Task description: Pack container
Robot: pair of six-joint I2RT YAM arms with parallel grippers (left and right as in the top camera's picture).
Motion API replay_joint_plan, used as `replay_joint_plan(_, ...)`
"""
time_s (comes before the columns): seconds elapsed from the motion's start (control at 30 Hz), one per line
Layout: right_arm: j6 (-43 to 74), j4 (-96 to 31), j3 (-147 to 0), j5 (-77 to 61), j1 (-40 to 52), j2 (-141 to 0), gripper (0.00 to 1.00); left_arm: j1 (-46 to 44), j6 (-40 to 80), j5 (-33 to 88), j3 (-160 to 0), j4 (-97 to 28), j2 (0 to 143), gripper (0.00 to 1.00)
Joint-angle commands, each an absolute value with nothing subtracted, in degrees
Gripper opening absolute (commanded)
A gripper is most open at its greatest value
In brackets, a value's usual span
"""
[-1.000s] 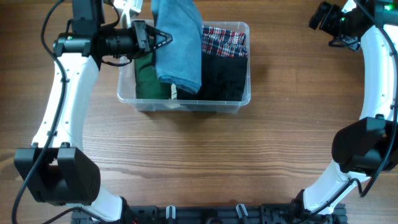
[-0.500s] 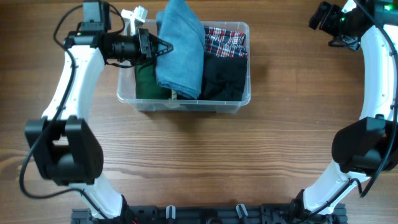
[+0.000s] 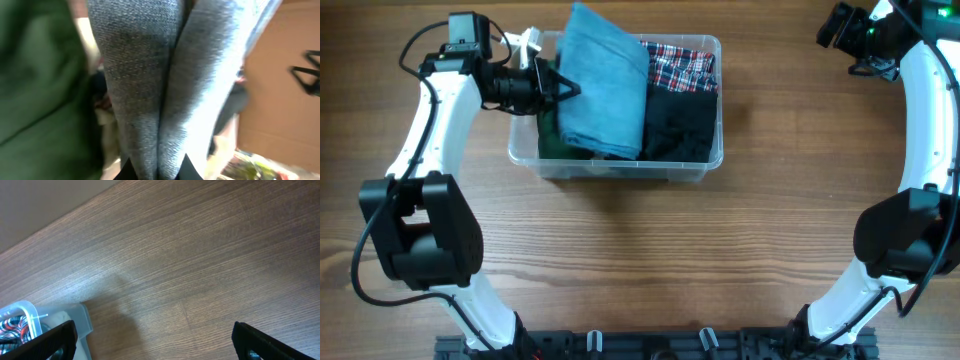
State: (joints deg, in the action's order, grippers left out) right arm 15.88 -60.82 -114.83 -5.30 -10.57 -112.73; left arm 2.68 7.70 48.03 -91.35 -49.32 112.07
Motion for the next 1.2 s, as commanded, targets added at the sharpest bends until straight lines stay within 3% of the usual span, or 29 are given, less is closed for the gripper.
replay_joint_plan(0.0, 16.69, -60.66, -114.63, -4.73, -10.31, -113.03, 1.00, 3.18, 6.37, 37.17, -90.96, -50.61, 112.68, 0.04)
replay_joint_plan(0.43, 16.64, -60.66, -114.63, -4.73, -10.31, -113.03, 1.00, 4.03, 6.39, 26.87, -90.96, -52.58, 112.68, 0.04)
replay_joint_plan(0.47, 16.67, -60.66, -114.63, -4.73, -10.31, -113.03, 1.00, 4.03, 6.39, 26.89, -90.96, -52.53, 112.68, 0.08)
replay_joint_plan(0.6, 16.67, -60.66, -114.63, -4.73, -10.31, -113.03, 1.00, 4.03, 6.39, 26.85, -90.96, -52.16, 112.68, 0.43)
replay_joint_plan(0.67, 16.69, -60.66, -114.63, -4.73, -10.31, -113.03, 1.00, 4.03, 6.39, 26.87, -90.98, -51.92, 112.68, 0.49)
replay_joint_plan(0.93, 16.69, -60.66, -114.63, -4.73, -10.31, -113.03, 1.00, 4.01, 6.42, 27.53, -91.13, -51.75, 112.36, 0.42)
replay_joint_plan(1.17, 16.67, -60.66, -114.63, -4.73, -10.31, -113.03, 1.00, 3.97, 6.39, 31.31, -92.25, -50.81, 109.67, 0.43)
